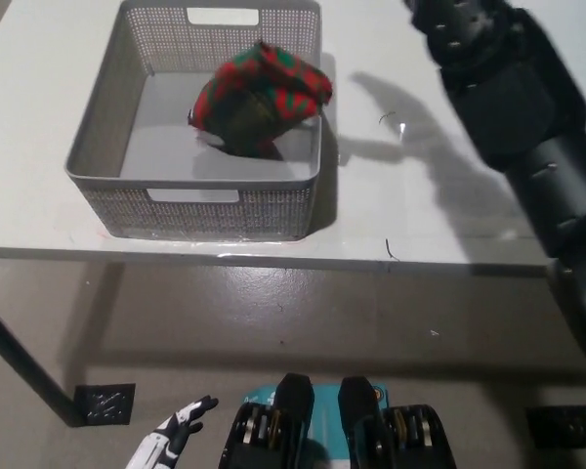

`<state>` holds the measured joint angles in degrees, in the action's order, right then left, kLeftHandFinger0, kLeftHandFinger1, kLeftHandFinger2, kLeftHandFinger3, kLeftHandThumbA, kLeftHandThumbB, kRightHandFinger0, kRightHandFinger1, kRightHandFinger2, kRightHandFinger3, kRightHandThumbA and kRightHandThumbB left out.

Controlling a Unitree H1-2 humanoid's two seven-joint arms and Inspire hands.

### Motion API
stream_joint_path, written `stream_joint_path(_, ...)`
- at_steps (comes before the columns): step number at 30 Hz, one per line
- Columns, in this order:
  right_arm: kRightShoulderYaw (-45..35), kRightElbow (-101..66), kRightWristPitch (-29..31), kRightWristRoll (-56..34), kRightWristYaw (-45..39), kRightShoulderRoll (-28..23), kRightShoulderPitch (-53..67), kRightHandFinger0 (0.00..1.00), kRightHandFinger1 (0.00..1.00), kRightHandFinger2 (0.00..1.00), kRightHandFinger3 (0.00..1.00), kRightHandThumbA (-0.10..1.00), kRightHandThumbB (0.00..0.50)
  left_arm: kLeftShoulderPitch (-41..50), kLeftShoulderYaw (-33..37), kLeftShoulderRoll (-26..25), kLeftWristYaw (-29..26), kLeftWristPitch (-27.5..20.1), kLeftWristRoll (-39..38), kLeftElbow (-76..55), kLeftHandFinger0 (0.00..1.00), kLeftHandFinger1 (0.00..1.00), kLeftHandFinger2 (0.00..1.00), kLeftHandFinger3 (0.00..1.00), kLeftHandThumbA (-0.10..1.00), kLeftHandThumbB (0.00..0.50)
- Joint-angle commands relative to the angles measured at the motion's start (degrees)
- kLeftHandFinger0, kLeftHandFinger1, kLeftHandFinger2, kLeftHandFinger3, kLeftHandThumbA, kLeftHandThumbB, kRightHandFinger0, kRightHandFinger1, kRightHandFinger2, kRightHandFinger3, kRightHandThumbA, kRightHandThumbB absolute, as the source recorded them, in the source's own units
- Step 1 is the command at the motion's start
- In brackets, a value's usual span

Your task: Use the right hand to pick up a bag of coffee beans on the right hand side and place it into a container on the left hand side

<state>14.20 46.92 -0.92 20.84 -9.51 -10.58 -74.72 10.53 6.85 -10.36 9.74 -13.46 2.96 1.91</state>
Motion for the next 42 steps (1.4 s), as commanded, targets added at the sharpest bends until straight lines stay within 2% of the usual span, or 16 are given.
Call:
stream_joint_path(1,-0.2,-4.7,-3.4,-1.0,-5.6,-4.5,-0.7,1.00,1.00,1.00,1.00,1.00,0.446,-1.2,0.7,-1.0,1.3,0.6,0.7,-0.7,1.00,1.00,1.00,1.00,1.00,0.437)
stream_joint_path(9,-1.4,-7.7,-3.3,-2.0,-7.6,-9.3,2.3,1.00,1.00,1.00,1.00,1.00,0.473,-1.8,1.2,-1.2,1.5,1.2,1.7,-0.8,1.00,1.00,1.00,1.00,1.00,0.441)
stream_joint_path(10,-1.3,-9.1,-3.5,-1.3,-7.6,-10.2,2.7,1.00,1.00,1.00,1.00,1.00,0.461,-1.8,1.2,-1.1,1.5,1.5,1.5,-1.0,1.00,1.00,1.00,1.00,1.00,0.435)
stream_joint_path(12,-2.6,-13.7,-4.3,-2.7,-9.2,-12.5,4.1,1.00,1.00,1.00,1.00,1.00,0.404,-1.8,1.1,-1.2,1.6,1.8,1.5,-1.4,1.00,1.00,1.00,1.00,1.00,0.436)
stream_joint_path(15,-4.4,-18.0,-4.4,-4.3,-10.4,-14.9,5.3,1.00,1.00,1.00,1.00,1.00,0.413,-2.1,1.1,-1.4,1.7,1.9,1.7,-1.5,1.00,1.00,1.00,1.00,1.00,0.416)
stream_joint_path(17,-7.8,-24.5,-5.5,-7.1,-10.7,-17.0,7.5,1.00,1.00,1.00,1.00,1.00,0.444,-1.9,1.1,-1.5,1.6,1.9,1.9,-1.9,1.00,1.00,1.00,1.00,1.00,0.377)
stream_joint_path(19,-11.1,-30.1,-6.7,-10.0,-10.9,-17.9,9.6,1.00,1.00,1.00,1.00,1.00,0.459,-1.8,1.1,-1.5,1.5,1.7,2.1,-2.1,1.00,1.00,1.00,1.00,1.00,0.372)
stream_joint_path(23,-18.8,-50.1,-11.5,-16.2,-11.4,-20.1,19.2,1.00,1.00,1.00,1.00,1.00,0.402,-2.0,0.8,-1.3,1.3,2.0,1.6,-2.0,1.00,1.00,1.00,1.00,1.00,0.373)
stream_joint_path(28,-27.9,-70.1,-11.7,-28.2,-8.1,-16.6,34.0,1.00,1.00,1.00,1.00,1.00,0.400,-1.8,0.2,-1.6,1.3,2.2,0.8,-2.4,1.00,1.00,1.00,1.00,1.00,0.373)
stream_joint_path(29,-28.4,-72.8,-10.9,-28.4,-7.1,-15.7,36.3,1.00,1.00,1.00,1.00,1.00,0.421,-2.2,0.1,-1.4,1.2,2.0,0.6,-2.1,1.00,1.00,1.00,1.00,1.00,0.378)
stream_joint_path(31,-28.9,-78.0,-9.0,-30.1,-5.6,-13.8,42.3,1.00,1.00,1.00,1.00,1.00,0.404,-2.0,-0.2,-0.8,0.8,1.5,0.1,-1.6,1.00,1.00,1.00,1.00,1.00,0.381)
stream_joint_path(34,-27.0,-84.2,-3.9,-27.3,-2.6,-8.9,52.7,1.00,1.00,1.00,1.00,1.00,0.390,-2.1,-0.4,-0.6,0.6,0.9,-0.1,-1.1,1.00,1.00,1.00,1.00,1.00,0.369)
stream_joint_path(37,-24.6,-86.3,2.8,-24.1,-0.4,-3.4,62.7,1.00,1.00,1.00,1.00,1.00,0.427,-2.3,-0.8,-0.3,0.5,-0.4,-0.9,-0.5,1.00,1.00,1.00,1.00,1.00,0.344)
stream_joint_path(39,-22.9,-83.8,9.6,-24.7,0.2,0.6,69.0,1.00,1.00,1.00,1.00,1.00,0.397,-2.8,-1.1,-0.4,0.7,-2.0,-1.6,0.0,1.00,1.00,1.00,1.00,1.00,0.318)
stream_joint_path(41,-22.1,-81.8,13.6,-24.7,-0.1,2.7,73.2,1.00,1.00,1.00,1.00,1.00,0.370,-3.5,-1.4,-0.3,0.9,-2.0,-2.4,0.3,1.00,1.00,1.00,1.00,1.00,0.339)
stream_joint_path(42,-21.7,-80.7,15.4,-24.9,-0.2,4.1,76.2,1.00,1.00,1.00,1.00,1.00,0.376,-3.7,-1.5,-0.3,1.2,-2.5,-2.9,0.6,1.00,1.00,1.00,1.00,1.00,0.328)
